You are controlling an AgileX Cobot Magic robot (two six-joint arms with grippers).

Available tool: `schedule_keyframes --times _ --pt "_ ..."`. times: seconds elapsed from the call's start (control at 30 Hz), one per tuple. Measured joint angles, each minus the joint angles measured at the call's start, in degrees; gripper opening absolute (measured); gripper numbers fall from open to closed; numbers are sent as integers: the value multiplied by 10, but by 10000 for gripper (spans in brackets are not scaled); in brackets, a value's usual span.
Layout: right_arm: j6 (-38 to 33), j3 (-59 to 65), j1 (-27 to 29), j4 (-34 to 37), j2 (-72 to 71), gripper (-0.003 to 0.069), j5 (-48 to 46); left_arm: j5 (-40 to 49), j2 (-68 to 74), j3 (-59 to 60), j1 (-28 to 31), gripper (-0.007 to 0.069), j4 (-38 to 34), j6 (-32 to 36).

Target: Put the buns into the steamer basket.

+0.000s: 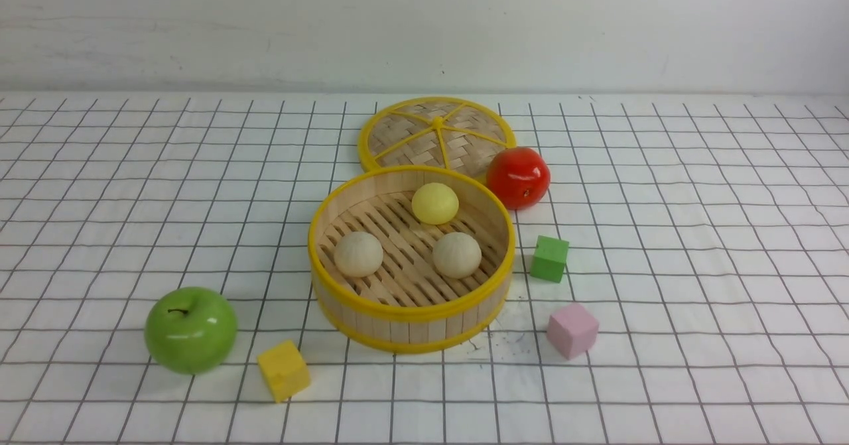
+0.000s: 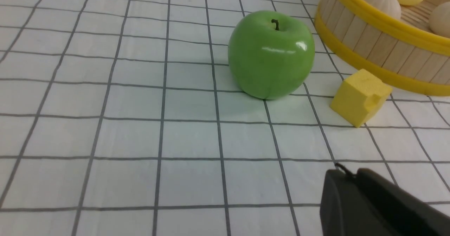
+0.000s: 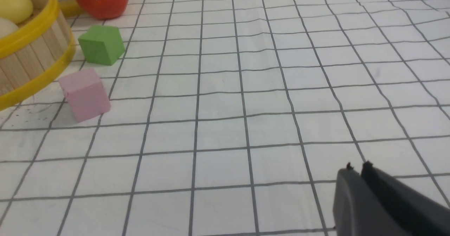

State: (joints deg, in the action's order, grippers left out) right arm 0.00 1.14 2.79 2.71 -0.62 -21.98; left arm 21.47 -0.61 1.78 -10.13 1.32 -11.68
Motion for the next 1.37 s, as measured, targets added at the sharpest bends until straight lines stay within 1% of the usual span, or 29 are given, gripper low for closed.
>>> schedule_keyframes --times 0.63,1.37 --pt "0 0 0 0 0 39 -1 0 0 0 0 38 0 0" --pt "0 0 0 1 0 53 -1 0 0 0 0 57 0 0"
